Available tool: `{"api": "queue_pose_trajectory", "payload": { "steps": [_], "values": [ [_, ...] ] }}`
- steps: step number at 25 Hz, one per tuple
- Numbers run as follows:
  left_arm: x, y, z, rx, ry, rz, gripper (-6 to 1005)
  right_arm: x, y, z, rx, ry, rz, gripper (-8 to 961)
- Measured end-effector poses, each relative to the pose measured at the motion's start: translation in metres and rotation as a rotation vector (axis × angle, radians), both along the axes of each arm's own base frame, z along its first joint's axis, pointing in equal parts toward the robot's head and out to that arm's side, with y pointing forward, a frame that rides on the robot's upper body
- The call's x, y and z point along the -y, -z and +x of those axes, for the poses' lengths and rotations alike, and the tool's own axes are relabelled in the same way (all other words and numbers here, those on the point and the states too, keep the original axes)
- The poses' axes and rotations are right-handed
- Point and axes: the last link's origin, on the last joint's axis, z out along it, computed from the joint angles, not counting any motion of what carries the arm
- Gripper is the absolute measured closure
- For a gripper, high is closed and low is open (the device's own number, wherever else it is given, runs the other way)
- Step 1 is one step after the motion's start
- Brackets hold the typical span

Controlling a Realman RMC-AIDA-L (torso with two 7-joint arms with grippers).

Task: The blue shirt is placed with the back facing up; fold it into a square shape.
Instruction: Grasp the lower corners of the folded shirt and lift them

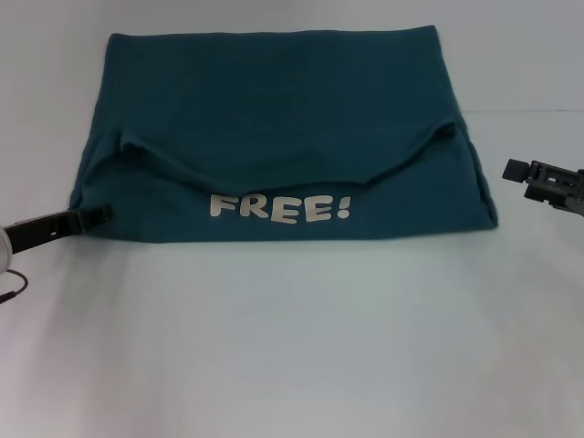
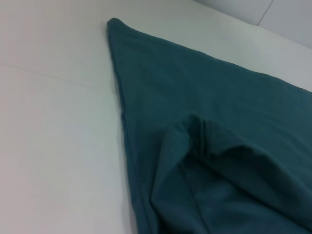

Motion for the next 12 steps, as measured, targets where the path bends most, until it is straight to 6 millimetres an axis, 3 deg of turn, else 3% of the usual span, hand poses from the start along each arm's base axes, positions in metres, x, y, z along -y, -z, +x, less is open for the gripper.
{"api": "queue_pose_trajectory", "payload": {
  "steps": [2,12],
  "values": [
    [0.0004,-0.0001,-0.0005,0.002,-0.003,-0.001,419,0.0002,-0.0005,0.0005,0.001,0.001,0.001,22],
    [0.002,0.0,0.0003,0.019,-0.001,-0.006,627,0.0012,-0.0024,0.0038,0.011,0.007,-0.01,22]
  ]
}}
